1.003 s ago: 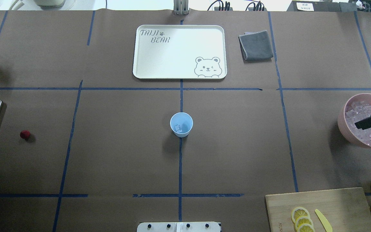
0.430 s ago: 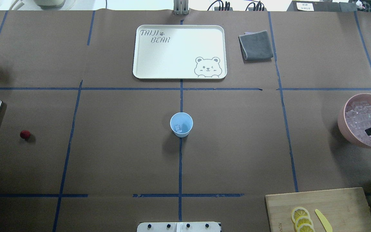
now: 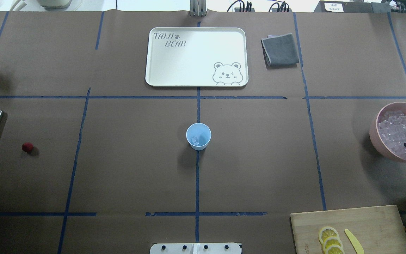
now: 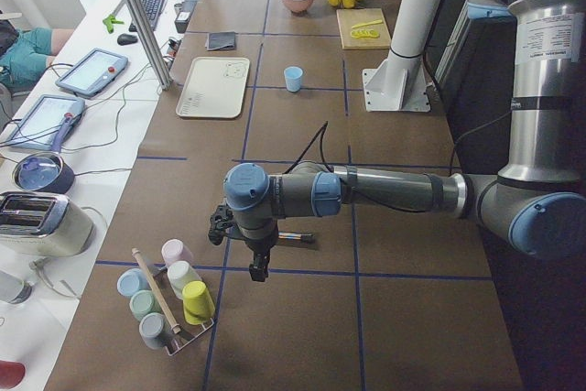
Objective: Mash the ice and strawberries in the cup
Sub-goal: 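Move the right gripper back down into the ice bowl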
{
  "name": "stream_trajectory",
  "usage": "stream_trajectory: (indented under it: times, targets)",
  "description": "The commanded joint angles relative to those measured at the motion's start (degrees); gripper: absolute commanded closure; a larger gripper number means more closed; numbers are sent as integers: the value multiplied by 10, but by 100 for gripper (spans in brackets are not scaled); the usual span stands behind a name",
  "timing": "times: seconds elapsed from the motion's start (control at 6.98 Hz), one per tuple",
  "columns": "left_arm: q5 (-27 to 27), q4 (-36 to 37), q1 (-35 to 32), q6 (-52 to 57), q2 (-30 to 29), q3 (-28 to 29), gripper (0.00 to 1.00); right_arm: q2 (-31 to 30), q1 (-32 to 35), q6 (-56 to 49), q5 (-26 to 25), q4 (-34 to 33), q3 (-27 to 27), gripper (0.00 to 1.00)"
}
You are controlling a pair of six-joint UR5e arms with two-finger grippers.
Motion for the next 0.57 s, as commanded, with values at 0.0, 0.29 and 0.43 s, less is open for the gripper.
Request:
stream_trajectory:
  times: [0.0,0.29,0.43]
  targets:
    - [0,0,0,0,0,-1,0,3,0,0,0,1,-4,31]
    - [0,0,0,0,0,-1,0,1,1,0,-1,0,-4,59]
    - [0,0,0,0,0,-1,0,1,6,-1,1,0,-4,80]
